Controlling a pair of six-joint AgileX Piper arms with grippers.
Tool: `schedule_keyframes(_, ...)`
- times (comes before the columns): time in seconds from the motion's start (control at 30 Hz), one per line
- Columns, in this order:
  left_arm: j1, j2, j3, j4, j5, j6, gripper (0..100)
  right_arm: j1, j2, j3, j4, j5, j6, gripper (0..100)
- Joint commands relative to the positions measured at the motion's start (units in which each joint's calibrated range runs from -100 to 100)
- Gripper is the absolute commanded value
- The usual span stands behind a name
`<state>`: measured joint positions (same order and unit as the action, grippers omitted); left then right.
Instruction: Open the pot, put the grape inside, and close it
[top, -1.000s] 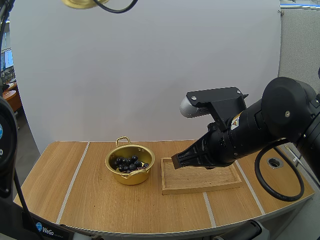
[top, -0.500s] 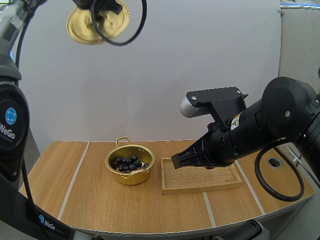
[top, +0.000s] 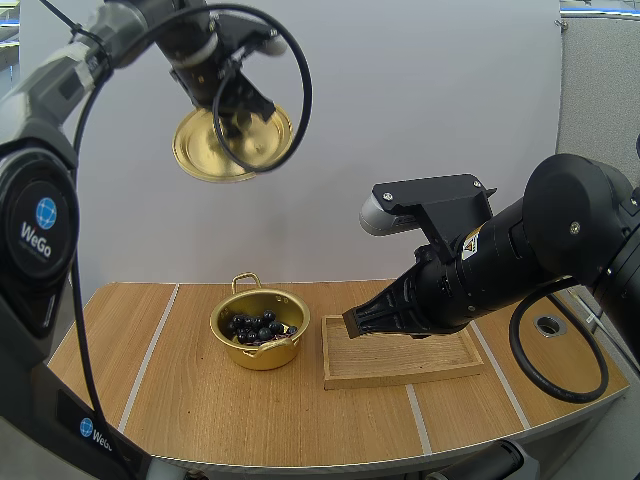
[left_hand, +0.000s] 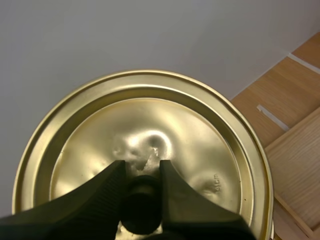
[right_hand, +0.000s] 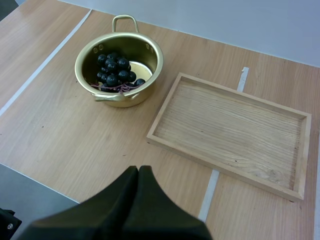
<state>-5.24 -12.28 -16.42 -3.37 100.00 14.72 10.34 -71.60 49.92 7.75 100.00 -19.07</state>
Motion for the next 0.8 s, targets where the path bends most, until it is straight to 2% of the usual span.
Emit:
schedule_keyframes(0.0, -0.15, 2.38, 6.56, -3.6, 0.0, 1.72, 0, -0.17, -0.65, 0.12, 0.2, 0.0, -0.3, 0)
schedule_keyframes(0.37, -0.15, 7.95, 17.39, -6.58, 0.0, 4.12, 0, -0.17, -0.65, 0.12, 0.2, 0.0, -0.3, 0)
schedule_keyframes(0.77, -0.15, 16.35, 26.63, -6.61, -14.53, 5.16, 0, -0.17, -0.65, 0.12, 0.2, 0.0, -0.3, 0)
